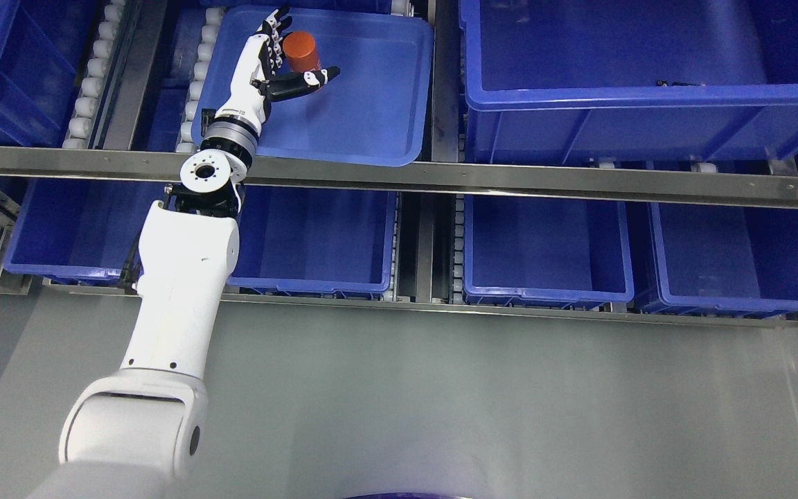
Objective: Grab orange capacitor from left shelf to right desk
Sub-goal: 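Close the left hand around the orange container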
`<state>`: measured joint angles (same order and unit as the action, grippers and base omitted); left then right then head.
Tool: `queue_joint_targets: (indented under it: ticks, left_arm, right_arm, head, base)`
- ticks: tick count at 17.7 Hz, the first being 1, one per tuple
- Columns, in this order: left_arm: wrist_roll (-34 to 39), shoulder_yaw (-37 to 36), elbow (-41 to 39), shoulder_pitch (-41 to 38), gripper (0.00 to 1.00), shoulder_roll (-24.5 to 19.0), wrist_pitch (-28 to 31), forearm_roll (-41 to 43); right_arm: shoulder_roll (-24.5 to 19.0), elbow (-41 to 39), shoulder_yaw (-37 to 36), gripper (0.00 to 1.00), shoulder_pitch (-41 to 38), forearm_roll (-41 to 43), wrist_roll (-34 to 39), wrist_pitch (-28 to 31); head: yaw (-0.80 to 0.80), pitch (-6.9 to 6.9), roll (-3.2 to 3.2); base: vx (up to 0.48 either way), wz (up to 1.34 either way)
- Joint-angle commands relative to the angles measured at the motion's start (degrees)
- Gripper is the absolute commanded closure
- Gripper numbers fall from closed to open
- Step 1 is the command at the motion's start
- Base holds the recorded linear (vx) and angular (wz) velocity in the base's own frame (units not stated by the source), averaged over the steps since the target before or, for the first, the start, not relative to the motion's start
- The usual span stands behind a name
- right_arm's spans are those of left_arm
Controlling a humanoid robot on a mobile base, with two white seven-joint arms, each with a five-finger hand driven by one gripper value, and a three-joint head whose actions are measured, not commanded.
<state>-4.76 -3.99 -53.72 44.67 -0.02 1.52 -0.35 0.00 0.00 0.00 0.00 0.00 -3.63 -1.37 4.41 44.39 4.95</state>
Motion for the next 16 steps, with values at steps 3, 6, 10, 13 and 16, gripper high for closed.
queue_joint_targets:
  ticks: [3,6,10,13,16]
  left_arm:
    - [0.02,-1.02,11.61,4.29,0.07,-0.98,-0.03,0.62]
    - [0.02,-1.02,11.71,4.29,0.21,-0.98,-0.03,0.53]
    - [0.02,-0.75,11.62,4.20,0.39,-0.98,-0.20,0.44]
    - [0.02,0.38,11.62,3.85,0.64,-0.98,-3.62,0.44]
    - [0.02,1.27,11.62,3.24,0.87,-0.98,-7.32,0.35]
  right_arm:
    - [1.00,-1.00,-1.05,0.00,-1.32,-0.18,0.02,0.05]
    - [1.00,-1.00,-1.05,0.00,-1.32,-0.18,-0.06,0.05]
    - [1.00,-1.00,-0.97,0.00,-1.32,-0.18,0.02,0.05]
    - [1.00,-1.00,-0.97,0.00,-1.32,-0.18,-0.06,0.05]
    - [1.00,-1.00,-0.97,0.00,-1.32,-0.18,0.02,0.05]
  head:
    - [0.00,0.00,0.00]
    - [0.00,0.00,0.00]
    - [0.00,0.00,0.00]
    - [0.00,0.00,0.00]
    - [0.00,0.00,0.00]
  base:
    - [0.000,0.00]
    - [0.000,0.00]
    - [0.000,0.00]
    - [0.000,0.00]
    - [0.000,0.00]
